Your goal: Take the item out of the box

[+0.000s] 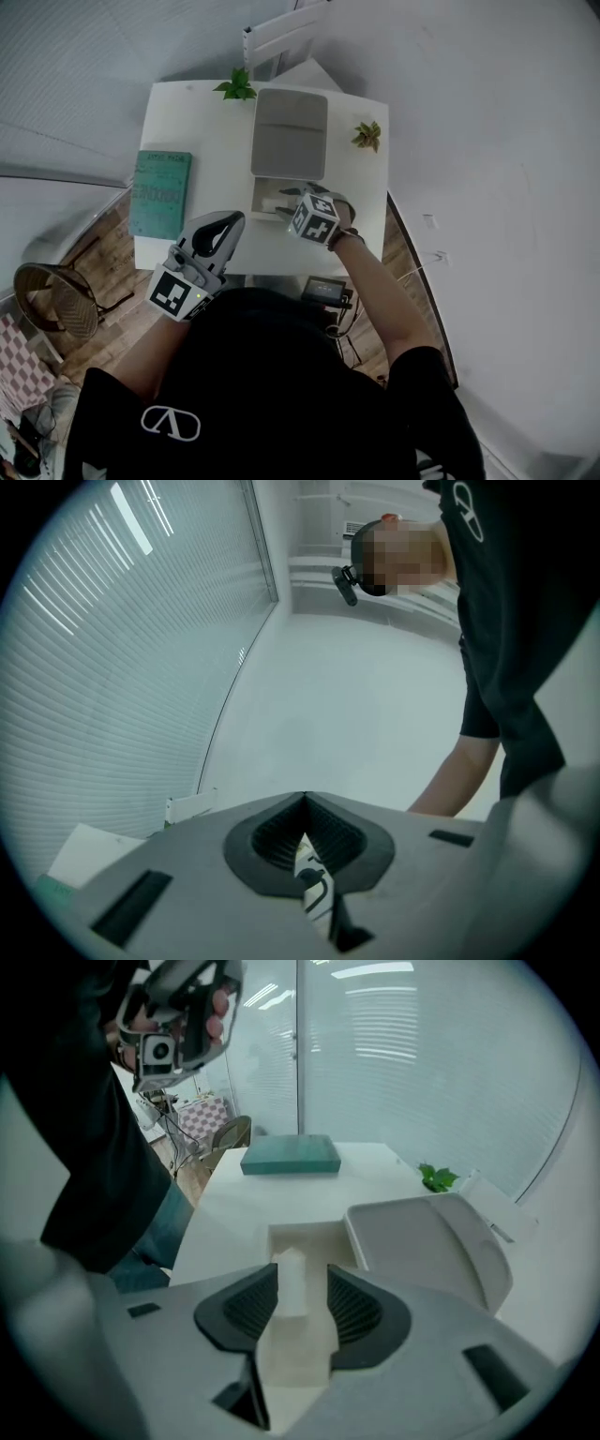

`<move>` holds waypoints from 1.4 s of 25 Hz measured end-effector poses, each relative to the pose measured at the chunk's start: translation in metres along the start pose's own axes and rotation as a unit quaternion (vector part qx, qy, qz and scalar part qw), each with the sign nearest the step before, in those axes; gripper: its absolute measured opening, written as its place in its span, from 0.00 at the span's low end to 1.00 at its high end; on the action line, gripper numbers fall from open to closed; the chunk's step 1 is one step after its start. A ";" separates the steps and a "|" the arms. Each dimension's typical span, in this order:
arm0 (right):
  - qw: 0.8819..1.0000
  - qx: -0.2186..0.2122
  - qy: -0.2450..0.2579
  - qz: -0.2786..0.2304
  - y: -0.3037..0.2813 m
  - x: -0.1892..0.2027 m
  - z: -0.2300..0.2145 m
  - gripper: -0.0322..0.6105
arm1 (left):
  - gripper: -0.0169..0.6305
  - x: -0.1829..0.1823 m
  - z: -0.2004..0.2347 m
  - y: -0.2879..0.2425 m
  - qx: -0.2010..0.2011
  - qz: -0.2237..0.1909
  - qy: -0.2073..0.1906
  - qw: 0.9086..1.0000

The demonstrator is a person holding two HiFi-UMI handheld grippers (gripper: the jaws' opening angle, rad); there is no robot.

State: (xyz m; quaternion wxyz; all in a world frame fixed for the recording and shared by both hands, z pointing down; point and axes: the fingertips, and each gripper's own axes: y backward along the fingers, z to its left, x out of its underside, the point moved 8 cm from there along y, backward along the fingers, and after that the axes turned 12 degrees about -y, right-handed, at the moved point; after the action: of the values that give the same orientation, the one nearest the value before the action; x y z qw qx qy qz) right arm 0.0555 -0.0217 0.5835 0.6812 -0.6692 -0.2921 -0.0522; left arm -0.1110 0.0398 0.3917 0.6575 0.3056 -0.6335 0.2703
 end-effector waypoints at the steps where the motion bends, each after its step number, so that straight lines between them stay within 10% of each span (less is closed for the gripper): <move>1: 1.000 -0.010 0.003 0.014 -0.009 0.001 -0.002 0.32 | 0.03 0.002 0.000 0.001 -0.003 0.003 0.000 1.000; 13: 0.986 -0.109 0.037 0.121 -0.048 -0.001 -0.010 0.29 | 0.03 0.014 0.003 0.017 -0.036 0.015 0.007 0.999; 19: 0.993 -0.041 0.042 0.100 -0.040 -0.006 -0.019 0.16 | 0.03 0.027 -0.005 0.027 -0.027 0.050 0.021 0.998; 25: 0.990 -0.059 0.051 0.114 -0.040 -0.004 -0.009 0.33 | 0.03 0.026 -0.007 0.028 -0.029 0.049 0.020 0.998; 35: 0.979 -0.088 0.070 0.172 -0.057 -0.012 -0.001 0.25 | 0.03 0.026 -0.001 0.028 -0.031 0.047 0.022 0.998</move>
State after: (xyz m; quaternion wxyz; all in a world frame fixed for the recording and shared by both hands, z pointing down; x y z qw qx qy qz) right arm 0.0201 -0.0322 0.6281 0.6376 -0.7612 -0.1184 -0.0063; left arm -0.1298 0.0585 0.4193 0.6670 0.2489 -0.6404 0.2881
